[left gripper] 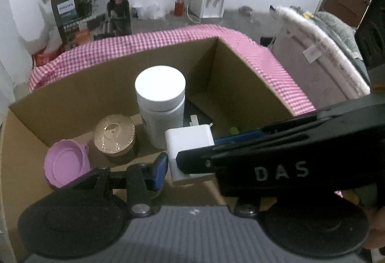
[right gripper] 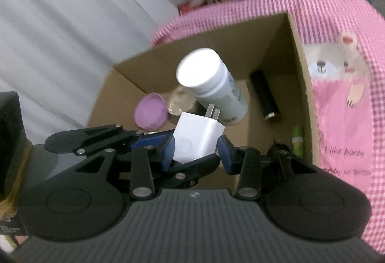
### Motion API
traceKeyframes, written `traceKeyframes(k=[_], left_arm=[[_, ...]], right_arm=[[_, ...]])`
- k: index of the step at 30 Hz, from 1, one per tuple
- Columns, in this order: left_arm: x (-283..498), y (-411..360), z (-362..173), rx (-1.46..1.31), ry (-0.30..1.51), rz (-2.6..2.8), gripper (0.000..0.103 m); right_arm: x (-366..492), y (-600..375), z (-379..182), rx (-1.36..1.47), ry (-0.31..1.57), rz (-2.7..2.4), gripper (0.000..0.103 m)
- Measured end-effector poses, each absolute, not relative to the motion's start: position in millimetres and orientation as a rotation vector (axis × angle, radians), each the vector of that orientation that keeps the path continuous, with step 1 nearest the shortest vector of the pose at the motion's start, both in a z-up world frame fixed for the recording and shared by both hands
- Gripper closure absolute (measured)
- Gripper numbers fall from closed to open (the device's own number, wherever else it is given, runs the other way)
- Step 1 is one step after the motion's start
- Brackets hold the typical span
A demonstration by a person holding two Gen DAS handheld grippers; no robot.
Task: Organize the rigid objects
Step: 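Lift the white charger plug with the right gripper and lower it into the box, then open the right gripper and withdraw it from the box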
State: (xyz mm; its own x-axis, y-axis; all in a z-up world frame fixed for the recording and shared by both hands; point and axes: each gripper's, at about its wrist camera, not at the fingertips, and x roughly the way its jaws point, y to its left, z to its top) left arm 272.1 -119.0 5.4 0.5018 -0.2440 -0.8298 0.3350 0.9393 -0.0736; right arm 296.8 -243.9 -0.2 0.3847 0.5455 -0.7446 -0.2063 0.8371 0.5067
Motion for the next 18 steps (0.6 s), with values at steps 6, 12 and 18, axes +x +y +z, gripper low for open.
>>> traceKeyframes(k=[6,12,18], left_arm=[[274,-118,2,0.097,1.018,-0.354,0.053],[276,-116,6,0.075,1.022,-0.355,0.05],[272,-119,12,0.069,1.001,-0.374,0.046]], right_arm=[[308,-234,-10,0.32,1.159,0.48,0.061],[315,-229,-19,0.327,1.18,0.491,0.058],[312,-233,-15,0.335,1.159,0.494,0.058]])
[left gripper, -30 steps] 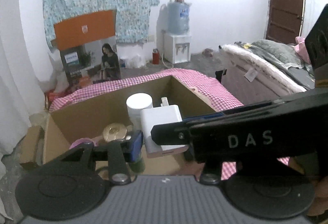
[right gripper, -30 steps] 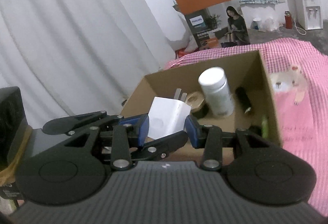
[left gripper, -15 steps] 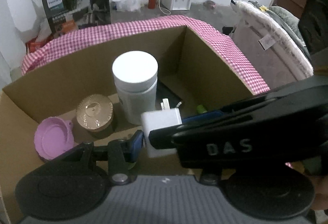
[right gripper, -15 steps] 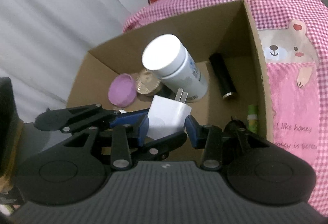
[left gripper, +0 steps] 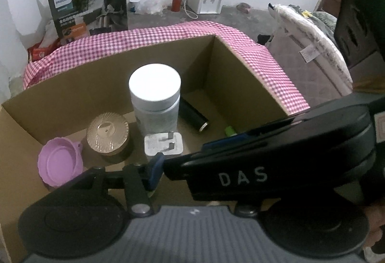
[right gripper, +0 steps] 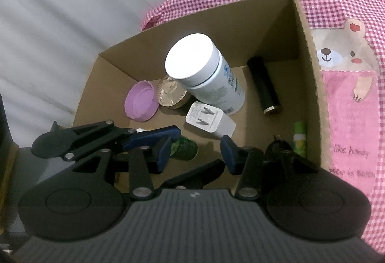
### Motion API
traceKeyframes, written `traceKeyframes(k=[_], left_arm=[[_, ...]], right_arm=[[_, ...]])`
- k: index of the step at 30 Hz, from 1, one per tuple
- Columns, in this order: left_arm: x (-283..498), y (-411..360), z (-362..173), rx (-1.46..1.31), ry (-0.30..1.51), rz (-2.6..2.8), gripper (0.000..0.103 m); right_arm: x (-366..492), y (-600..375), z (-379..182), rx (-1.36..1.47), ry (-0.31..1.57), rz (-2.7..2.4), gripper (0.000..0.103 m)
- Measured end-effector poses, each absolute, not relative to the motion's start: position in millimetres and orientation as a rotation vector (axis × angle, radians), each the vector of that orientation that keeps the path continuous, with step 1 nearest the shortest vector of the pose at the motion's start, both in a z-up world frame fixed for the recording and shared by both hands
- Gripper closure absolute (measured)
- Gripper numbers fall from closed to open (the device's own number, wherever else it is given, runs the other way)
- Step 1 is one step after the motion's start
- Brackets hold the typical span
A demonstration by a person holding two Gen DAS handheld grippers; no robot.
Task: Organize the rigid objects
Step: 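Open the right gripper and withdraw it from the box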
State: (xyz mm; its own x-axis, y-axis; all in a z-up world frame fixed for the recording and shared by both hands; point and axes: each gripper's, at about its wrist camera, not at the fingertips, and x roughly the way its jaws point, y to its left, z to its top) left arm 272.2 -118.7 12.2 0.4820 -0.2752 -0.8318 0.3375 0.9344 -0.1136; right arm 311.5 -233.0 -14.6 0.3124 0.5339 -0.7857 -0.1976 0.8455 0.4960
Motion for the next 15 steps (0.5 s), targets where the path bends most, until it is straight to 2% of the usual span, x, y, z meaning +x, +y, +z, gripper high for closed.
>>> traceKeyframes(k=[7,11,14,15], left_arm=[[260,-117,33,0.059,0.927,-0.404,0.036],[242,-111,53,0.07,0.847,-0.413,0.021],[222,-103,69,0.078,0.773,-0.406,0.012],[216,-101,74,0.082,0.753,-0.4,0.008]], right_arm=[[299,-245,8,0.333,1.09,0.486,0.056],[280,-255,36,0.319,0.991,0.493,0.05],[255,-263,58,0.308,0.892,0.501,0.032],[245,-266,65,0.306,0.857,0.497,0.023]])
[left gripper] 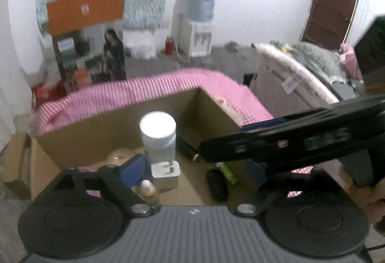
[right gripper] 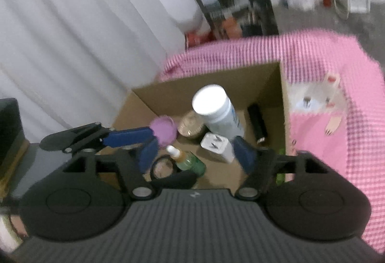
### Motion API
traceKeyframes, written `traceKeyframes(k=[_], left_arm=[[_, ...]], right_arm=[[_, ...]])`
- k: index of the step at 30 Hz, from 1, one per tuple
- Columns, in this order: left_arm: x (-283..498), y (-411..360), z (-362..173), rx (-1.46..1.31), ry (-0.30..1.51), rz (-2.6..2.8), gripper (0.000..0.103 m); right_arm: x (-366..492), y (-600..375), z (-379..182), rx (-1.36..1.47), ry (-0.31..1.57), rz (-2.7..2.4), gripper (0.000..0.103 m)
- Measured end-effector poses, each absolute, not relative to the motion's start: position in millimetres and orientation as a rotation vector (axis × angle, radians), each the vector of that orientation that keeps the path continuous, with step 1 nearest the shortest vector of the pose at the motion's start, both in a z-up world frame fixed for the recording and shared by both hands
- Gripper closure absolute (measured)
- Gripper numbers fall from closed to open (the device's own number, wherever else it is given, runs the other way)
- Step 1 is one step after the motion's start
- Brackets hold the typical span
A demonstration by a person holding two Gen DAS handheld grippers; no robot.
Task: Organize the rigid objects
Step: 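Open the right gripper and withdraw it from the box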
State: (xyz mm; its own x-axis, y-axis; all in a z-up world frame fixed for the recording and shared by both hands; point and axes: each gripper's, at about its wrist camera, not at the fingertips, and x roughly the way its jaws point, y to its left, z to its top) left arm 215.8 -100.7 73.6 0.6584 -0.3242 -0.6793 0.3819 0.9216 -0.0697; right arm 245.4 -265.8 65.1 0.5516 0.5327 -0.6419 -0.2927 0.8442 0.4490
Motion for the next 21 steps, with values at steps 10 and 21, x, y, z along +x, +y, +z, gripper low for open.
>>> traceKeyframes(k=[10,21], left_arm=[[154,-78,92,0.13,0.644,-0.233,0.0],[135,-71,84,0.057,0.695,-0.07,0.0]], right_arm=[[151,-276,84,0.337,0.576,0.369,0.001],[114,-239,75,0.193,0.551,0.146,0.001]])
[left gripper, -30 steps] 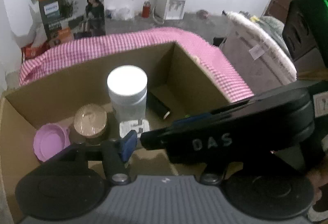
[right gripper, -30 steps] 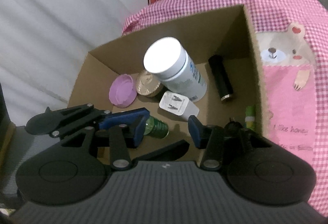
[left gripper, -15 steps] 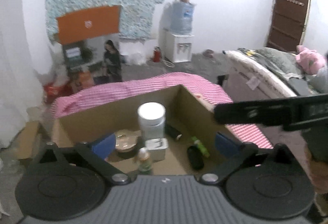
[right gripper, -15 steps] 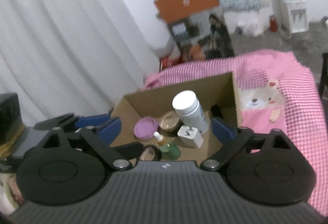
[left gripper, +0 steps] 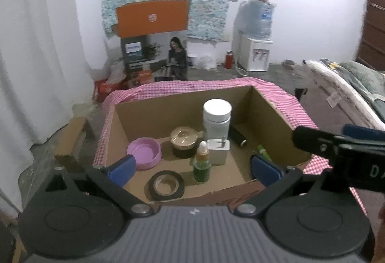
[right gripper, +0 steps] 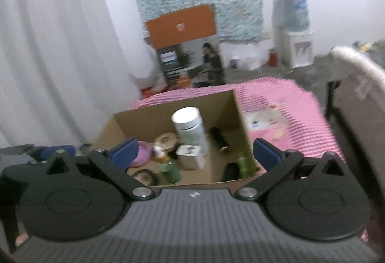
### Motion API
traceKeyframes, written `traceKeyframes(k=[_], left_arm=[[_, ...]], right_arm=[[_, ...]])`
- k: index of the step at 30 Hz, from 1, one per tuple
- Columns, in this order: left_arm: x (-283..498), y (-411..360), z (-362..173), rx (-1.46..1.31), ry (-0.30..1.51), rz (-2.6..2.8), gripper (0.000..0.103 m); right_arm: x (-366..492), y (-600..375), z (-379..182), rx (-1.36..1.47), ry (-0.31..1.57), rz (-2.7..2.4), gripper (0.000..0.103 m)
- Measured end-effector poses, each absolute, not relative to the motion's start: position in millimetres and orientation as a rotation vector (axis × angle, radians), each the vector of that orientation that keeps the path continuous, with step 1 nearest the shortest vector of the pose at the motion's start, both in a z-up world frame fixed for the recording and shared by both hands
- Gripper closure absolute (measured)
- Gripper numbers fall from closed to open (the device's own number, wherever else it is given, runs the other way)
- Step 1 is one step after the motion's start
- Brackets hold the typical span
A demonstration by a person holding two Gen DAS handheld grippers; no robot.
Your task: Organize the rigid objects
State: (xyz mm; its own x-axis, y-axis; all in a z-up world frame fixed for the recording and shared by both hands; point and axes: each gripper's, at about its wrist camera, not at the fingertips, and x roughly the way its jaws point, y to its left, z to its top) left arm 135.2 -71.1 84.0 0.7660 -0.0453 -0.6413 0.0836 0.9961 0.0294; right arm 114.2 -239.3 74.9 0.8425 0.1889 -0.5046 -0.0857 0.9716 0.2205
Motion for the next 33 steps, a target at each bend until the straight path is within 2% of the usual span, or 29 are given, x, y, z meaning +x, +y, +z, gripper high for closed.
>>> traceKeyframes(k=[12,33], left_arm=[[129,-44,69,0.046,0.674,0.021,0.0],[126,-16,48,0.045,0.735,0.125,0.0]], right_arm=[[95,-228,61,0.081,0.509,0.016,0.001],[132,-180,16,0.061,0.67,0.131,0.001]])
